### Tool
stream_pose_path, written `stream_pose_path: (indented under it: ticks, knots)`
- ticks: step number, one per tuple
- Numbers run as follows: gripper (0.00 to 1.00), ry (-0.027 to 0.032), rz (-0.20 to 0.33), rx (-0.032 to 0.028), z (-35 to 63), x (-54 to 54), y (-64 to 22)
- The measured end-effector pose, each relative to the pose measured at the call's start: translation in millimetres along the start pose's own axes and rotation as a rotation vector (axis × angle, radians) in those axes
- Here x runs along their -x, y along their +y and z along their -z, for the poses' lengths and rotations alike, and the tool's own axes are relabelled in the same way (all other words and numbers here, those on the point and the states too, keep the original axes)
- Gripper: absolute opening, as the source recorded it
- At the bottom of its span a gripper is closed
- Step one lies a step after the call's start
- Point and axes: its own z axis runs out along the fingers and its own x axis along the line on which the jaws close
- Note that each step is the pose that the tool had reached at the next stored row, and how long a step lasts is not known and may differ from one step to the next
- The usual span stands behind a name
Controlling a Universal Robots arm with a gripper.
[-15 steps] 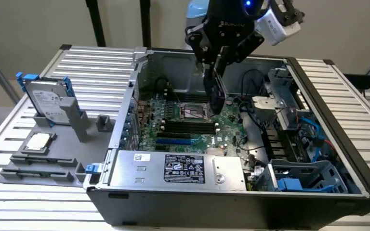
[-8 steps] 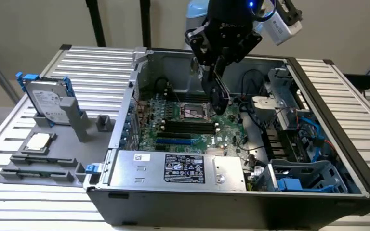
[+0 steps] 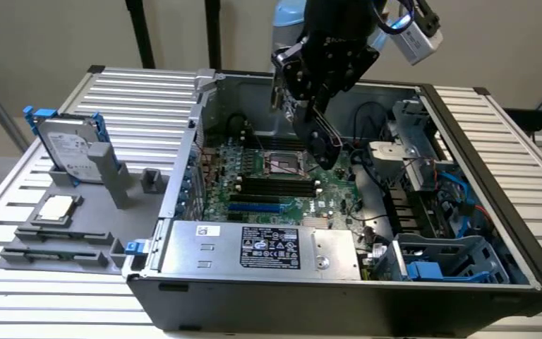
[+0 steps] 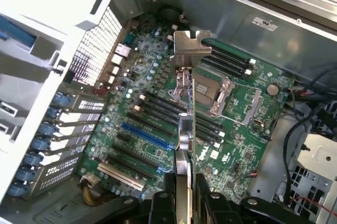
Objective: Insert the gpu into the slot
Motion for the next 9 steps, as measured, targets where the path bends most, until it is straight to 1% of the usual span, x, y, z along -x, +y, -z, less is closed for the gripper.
stream_pose_path:
  ticks: [9]
  knots:
    - [0.26,0.0125,0.164,-0.0066,-2.8,0.1,-0.2]
